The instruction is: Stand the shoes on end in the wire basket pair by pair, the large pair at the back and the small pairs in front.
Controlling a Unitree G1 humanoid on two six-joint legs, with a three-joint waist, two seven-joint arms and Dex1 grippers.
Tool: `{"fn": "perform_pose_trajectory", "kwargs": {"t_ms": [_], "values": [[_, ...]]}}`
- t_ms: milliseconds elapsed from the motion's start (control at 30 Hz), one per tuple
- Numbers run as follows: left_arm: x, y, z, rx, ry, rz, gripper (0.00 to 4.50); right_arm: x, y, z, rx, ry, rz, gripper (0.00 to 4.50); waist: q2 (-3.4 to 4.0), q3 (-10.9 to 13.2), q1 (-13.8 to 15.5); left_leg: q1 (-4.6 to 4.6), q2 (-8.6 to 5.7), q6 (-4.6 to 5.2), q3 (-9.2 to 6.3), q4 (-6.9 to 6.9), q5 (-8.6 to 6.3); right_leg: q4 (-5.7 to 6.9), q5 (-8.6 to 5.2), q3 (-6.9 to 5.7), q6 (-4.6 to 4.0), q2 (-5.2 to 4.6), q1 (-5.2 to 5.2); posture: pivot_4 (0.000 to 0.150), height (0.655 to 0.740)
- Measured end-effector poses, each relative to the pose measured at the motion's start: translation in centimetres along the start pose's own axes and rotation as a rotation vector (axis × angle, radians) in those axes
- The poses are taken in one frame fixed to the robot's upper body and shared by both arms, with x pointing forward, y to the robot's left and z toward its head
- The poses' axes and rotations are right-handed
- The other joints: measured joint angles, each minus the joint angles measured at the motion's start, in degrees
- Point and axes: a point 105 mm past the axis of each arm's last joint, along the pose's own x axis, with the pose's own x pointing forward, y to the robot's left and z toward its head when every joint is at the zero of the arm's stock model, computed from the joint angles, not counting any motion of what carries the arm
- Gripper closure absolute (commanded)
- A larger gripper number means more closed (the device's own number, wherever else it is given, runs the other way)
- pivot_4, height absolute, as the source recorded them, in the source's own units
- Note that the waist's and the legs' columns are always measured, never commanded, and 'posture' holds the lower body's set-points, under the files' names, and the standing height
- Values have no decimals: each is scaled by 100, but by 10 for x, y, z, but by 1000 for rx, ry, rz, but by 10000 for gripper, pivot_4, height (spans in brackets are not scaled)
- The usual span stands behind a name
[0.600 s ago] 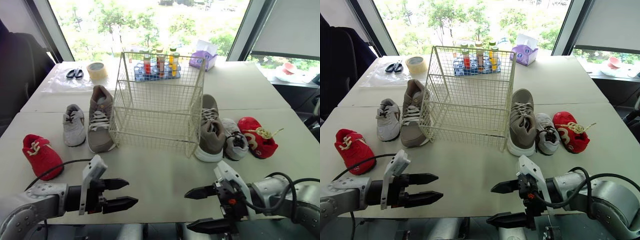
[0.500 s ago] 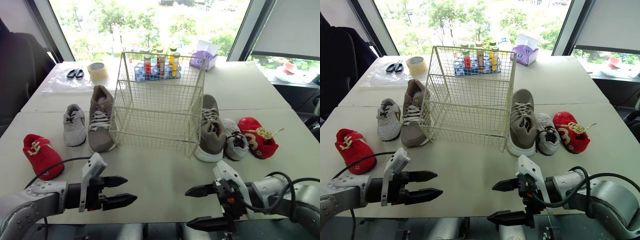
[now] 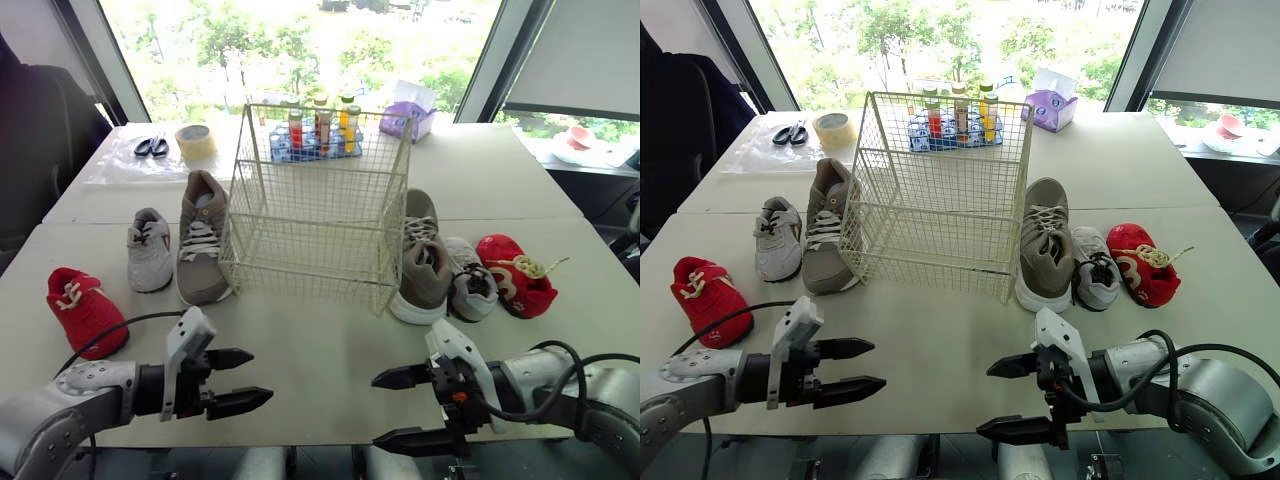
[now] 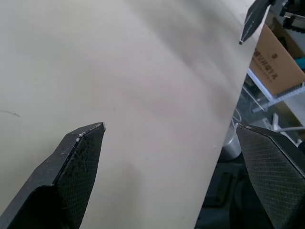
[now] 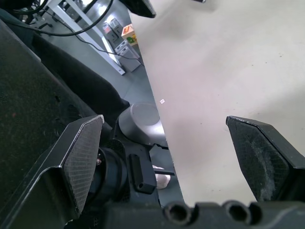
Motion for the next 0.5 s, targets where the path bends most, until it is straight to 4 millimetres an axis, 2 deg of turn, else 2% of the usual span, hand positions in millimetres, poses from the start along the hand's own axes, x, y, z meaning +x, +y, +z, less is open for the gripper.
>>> {"fn": "perform_pose_trajectory", "kwargs": {"t_ms": [200, 333, 500], "values": [[2, 5, -1, -9, 14, -23, 0, -7, -1, 5, -10, 46, -39, 322, 0, 0, 59, 0, -1, 0, -1, 1, 0, 0, 0, -2, 0, -1, 2, 1500, 7400], [5, 7, -1, 5, 42, -62, 0, -24, 6, 32, -38, 18, -40, 322, 0, 0, 50, -1, 0, 0, -1, 3, 0, 0, 0, -2, -1, 0, 2, 1500, 7400], [-4, 21, 18, 125, 79, -44, 0, -54, 15, 82, -181, 40, -65, 322, 7, 4, 39, -1, 2, 0, -3, 1, 0, -1, 0, -9, -3, -1, -1, 1500, 7400]]}}
